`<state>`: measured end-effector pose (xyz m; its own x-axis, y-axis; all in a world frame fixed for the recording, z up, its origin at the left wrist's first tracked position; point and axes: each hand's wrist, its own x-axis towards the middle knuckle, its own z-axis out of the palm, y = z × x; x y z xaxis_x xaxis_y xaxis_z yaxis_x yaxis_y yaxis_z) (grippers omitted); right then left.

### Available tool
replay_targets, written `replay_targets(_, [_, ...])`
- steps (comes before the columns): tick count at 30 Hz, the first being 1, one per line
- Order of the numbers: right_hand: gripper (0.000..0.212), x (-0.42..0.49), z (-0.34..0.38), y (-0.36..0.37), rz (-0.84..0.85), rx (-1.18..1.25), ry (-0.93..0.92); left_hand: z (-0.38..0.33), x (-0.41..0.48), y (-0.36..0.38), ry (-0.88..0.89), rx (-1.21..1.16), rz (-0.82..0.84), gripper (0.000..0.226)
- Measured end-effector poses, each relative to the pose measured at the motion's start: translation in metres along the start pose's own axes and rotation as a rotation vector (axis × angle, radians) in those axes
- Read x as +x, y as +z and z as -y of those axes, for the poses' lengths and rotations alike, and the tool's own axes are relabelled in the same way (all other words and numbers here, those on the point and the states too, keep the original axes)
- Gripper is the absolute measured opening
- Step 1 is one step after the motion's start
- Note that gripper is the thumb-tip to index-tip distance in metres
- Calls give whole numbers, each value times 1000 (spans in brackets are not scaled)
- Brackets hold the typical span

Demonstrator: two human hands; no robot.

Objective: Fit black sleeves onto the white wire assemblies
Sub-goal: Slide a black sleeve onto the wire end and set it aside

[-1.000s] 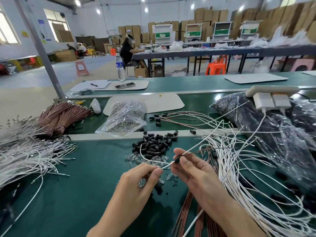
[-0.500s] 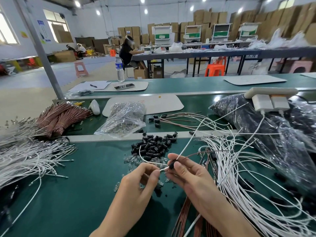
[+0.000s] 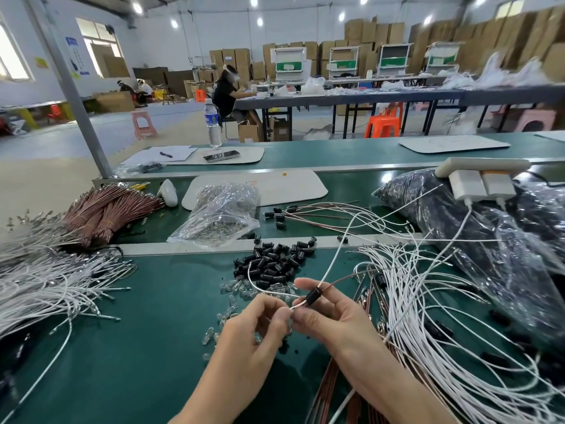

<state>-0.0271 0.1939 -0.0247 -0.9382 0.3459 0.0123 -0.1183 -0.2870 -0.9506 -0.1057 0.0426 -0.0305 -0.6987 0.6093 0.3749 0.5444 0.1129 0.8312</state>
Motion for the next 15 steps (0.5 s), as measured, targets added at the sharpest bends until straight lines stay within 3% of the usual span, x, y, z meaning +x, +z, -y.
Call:
replay_targets(9, [41, -1, 2, 1, -6, 106, 39, 4, 0, 1, -43, 21, -13, 16])
replay_targets(15, [58, 2, 2, -1, -65, 66, 34, 3, 1, 3, -63, -19, 6, 16])
